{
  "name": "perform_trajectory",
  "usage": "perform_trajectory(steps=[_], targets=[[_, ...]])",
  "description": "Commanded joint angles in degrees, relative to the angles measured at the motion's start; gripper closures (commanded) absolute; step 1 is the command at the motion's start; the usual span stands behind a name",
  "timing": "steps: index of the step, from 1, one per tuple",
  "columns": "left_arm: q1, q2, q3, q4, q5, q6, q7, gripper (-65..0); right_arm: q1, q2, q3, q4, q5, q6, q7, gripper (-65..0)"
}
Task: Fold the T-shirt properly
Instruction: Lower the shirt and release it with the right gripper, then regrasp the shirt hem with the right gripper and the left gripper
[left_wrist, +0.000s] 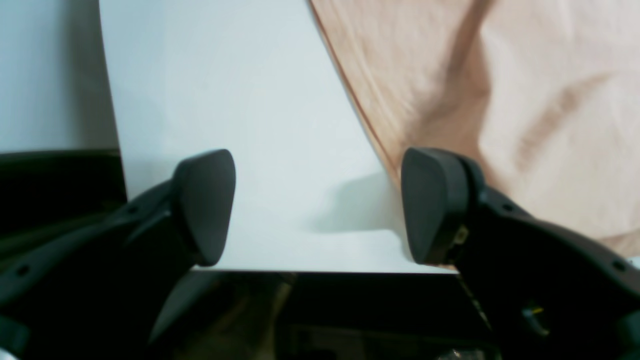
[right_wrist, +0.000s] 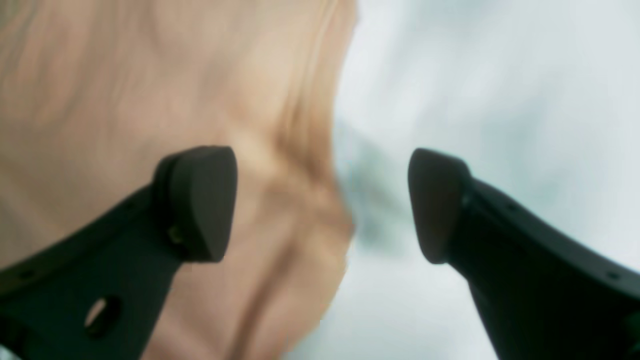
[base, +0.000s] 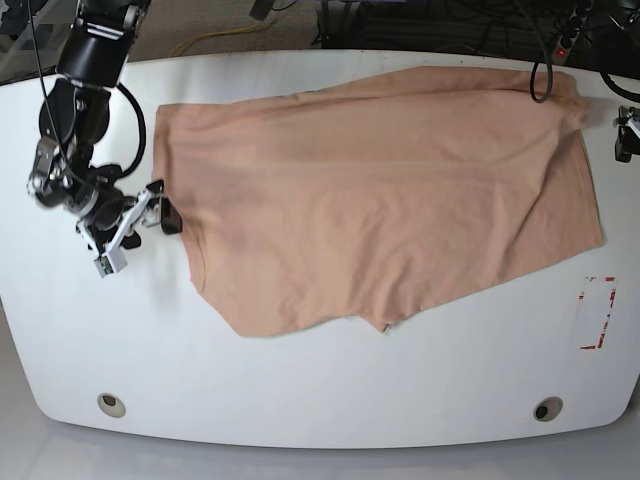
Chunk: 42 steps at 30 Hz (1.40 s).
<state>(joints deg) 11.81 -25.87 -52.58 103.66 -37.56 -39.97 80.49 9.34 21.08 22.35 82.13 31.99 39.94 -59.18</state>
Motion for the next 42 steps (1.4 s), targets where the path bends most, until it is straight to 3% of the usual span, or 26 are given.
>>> perform_trajectory(steps=[1,7,18,25,34,40,42], targets=[[-2.5,-1.3,-0.7,-1.5,-0.4,0.0,-0.5,-47.1,5.6,0.2,-1.5,-4.5,-0.7,0.1,1.6,-50.4],[-6.1,-1.2,-0.7,-6.7,-0.4,0.0,-0.5,-47.1,15.7,-0.1,-5.4,-18.0,-5.1,0.1,7.2,-50.4],[-6.2,-1.1,-0.6,-7.7,-0.4,0.0,-8.4,-47.6,28.3,0.1,-19.5,-46.9,-8.6,0.1,29.8,-50.4],[-5.2,-1.1,-0.6,-7.7,-0.4,0.0,-9.4,-47.8,30.3,-0.1,-27.5,-56.5,-8.7,0.1,41.2,-50.4],[-5.1,-1.1,-0.6,-7.7,0.4,0.0,-9.4,-47.8,30.0,-3.5,-29.8,-59.6,-8.7,0.1,43.8,-50.3],[-8.3,0.9,1.7,-10.0,10.1,0.0,-10.3,-48.6,30.1,-6.1,-29.9,-59.3,-8.8,-0.3,43.9,-48.7],[-11.0,1.4,2.7,-12.4,14.5,0.0,-11.5,-51.5,30.1,-6.3,-29.9,-59.2,-9.5,-1.8,44.0,-41.2]])
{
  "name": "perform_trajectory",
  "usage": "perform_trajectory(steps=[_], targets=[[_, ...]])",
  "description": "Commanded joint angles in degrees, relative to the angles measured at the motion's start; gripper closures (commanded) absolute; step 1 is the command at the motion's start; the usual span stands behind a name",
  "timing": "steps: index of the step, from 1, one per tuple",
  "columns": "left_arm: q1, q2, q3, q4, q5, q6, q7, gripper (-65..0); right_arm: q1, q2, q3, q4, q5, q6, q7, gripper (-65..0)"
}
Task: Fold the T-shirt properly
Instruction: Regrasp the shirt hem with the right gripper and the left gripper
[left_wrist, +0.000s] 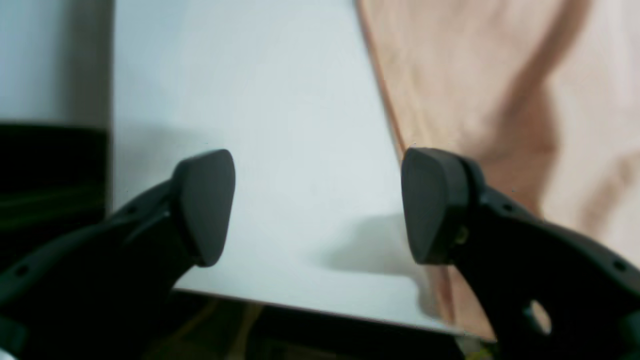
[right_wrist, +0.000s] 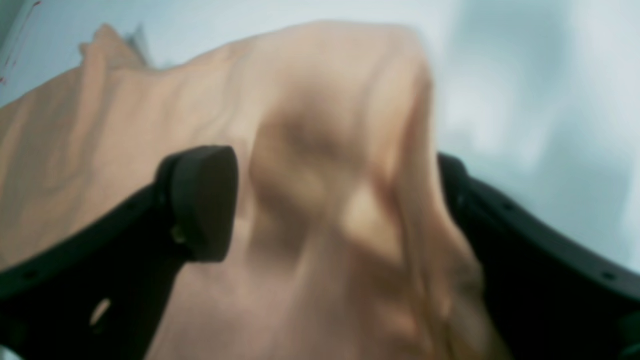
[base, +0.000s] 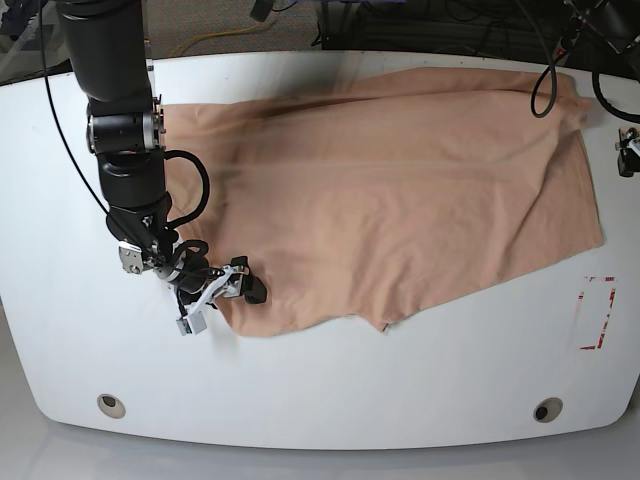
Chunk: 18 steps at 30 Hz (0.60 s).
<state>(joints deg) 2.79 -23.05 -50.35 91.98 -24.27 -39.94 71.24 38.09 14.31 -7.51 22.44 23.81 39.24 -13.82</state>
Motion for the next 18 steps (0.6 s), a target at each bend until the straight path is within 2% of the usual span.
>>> perform_trajectory(steps=[1,2,6,8,18], targets=[[-3.2,-1.3,0.8,-2.4,3.1,-0.1,-2.7,-52.9,1.3,0.2,0.0,0.5,-2.2,-1.5,-0.9,-35.7],[-4.0,-1.3,1.2,-3.8,4.2,-0.1,-3.2,-53.5,1.3,-0.3,0.0,0.5,-2.8,-1.6,-0.4,-31.9],[-8.6,-0.3,2.3,-11.1,7.5,-0.1,-6.4,-54.7,1.3,-1.3,0.1,0.5,-6.2,-1.8,0.9,-10.1],[-10.3,-0.2,3.1,-14.7,7.9,-0.1,-7.3,-54.7,1.4,-1.5,0.2,0.5,-6.8,-1.6,0.8,-4.1],[-13.4,-0.2,5.6,-26.8,7.4,-0.1,-10.5,-54.7,1.5,-1.7,0.3,0.5,-7.0,-1.5,0.6,-4.8]])
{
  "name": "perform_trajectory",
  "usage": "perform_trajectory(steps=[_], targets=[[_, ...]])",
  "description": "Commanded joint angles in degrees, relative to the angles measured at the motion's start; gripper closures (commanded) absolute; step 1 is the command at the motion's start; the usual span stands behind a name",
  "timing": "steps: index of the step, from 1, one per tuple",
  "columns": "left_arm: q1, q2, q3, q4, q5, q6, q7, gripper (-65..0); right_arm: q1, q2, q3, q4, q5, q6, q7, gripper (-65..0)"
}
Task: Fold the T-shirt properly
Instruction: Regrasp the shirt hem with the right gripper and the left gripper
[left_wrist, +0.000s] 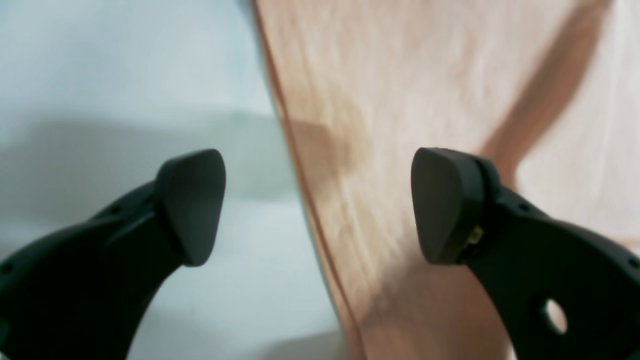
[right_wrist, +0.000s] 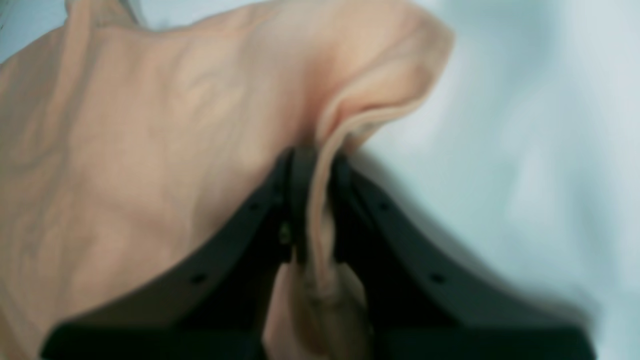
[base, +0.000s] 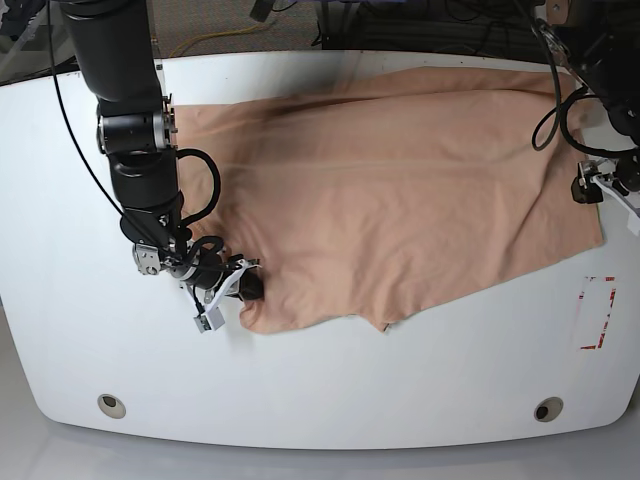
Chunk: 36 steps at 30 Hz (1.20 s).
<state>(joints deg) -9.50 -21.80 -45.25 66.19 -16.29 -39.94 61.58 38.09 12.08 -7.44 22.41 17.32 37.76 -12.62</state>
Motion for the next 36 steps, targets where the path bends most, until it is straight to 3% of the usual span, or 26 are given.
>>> perform_trajectory(steps=[1,10,17,20,22,25,34,36], targets=[[-1.1,-1.5,0.8,-2.1,-0.5,-0.1,-1.0,-54.7,1.5,0.5,0.2,0.6,-0.5,0.1,-0.6,-4.8],[-1.9,-1.5,5.4,-8.4,-1.2,-0.1,-4.3,-54.4,1.3,1.0,0.3,2.2,-0.4,0.1,-0.7,-4.8],[-1.5,-1.5,10.2,-9.7,-7.7,-0.1,-4.2,-52.9,-0.3,0.9,0.3,5.5,-0.4,0.1,-2.2,-4.8],[-1.5,-1.5,10.1,-10.0,-8.4,-0.1,-4.5,-39.9,-0.5,0.9,0.3,6.9,-0.4,0.2,-3.5,-4.8],[-1.7,-1.4,10.3,-11.4,-8.5,-0.1,-4.7,-21.9,-1.7,0.9,0.3,8.6,-0.4,0.2,-3.8,-4.6],[-2.5,-1.4,10.4,-13.7,-8.3,-0.1,-5.4,-1.0,-3.0,1.0,0.3,11.0,-0.4,0.2,-3.8,-4.4],[-3.8,-1.5,10.5,-13.1,-8.2,-0.1,-5.5,-0.3,-5.1,2.2,0.3,14.9,-0.4,0.2,-4.0,0.0],[-3.8,-1.5,10.5,-9.4,-8.2,-0.1,-5.5,-0.3,-5.2,2.7,0.3,17.8,-0.4,0.2,-6.6,0.0]])
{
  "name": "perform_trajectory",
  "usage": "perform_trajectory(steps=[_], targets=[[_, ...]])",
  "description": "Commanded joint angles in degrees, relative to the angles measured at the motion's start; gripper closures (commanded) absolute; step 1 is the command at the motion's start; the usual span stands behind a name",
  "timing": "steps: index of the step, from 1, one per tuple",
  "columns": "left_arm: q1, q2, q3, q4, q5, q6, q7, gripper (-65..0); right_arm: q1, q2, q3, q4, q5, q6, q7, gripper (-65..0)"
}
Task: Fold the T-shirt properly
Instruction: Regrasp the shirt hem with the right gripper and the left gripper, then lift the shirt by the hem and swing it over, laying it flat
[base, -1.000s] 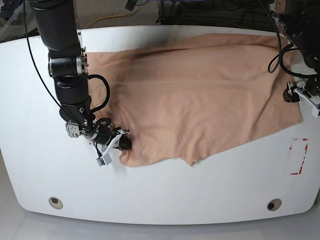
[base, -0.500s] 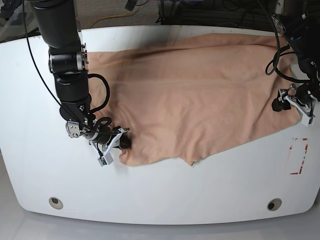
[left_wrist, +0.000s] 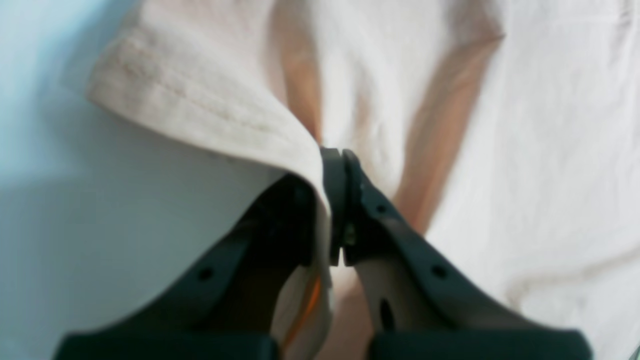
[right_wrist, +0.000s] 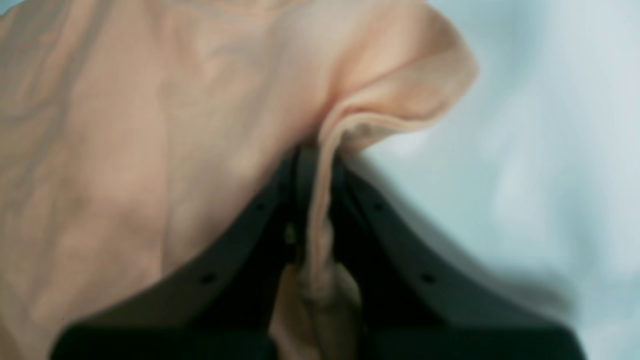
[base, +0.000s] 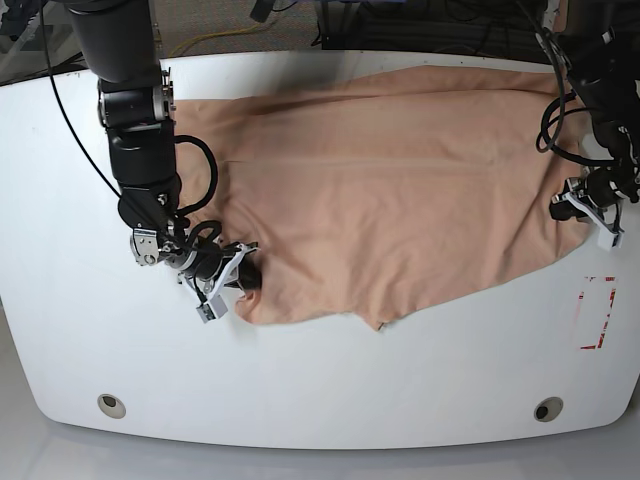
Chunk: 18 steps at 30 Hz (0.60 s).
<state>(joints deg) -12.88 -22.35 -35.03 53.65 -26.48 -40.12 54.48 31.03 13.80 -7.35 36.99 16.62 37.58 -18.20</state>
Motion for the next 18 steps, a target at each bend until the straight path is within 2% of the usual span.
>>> perform_trajectory(steps=[1,6,10,14,18], targets=[[-0.3,-0.9,0.3,4.5,2.0,0.1,1.7,-0.3,1.9,1.1,0.2,4.5,0.3,0.4,-2.2,0.0],[-1.0,-0.9,0.3,14.1,1.6,0.1,5.6,-0.3,2.2,3.9,0.2,13.9,0.3,0.4,-7.7,0.0],[-4.8,-0.9,0.3,21.8,1.6,0.1,10.2,-0.3,4.7,5.8,0.2,20.2,0.3,0.4,-13.0,0.0],[-9.7,-0.9,0.3,27.6,1.6,0.1,14.6,-0.3,8.5,7.3,0.2,23.5,0.3,2.4,-16.6,0.0],[-15.0,-0.9,0.3,32.8,2.0,0.1,17.8,-0.3,14.2,9.0,0.2,24.4,0.3,2.4,-20.4,0.0]])
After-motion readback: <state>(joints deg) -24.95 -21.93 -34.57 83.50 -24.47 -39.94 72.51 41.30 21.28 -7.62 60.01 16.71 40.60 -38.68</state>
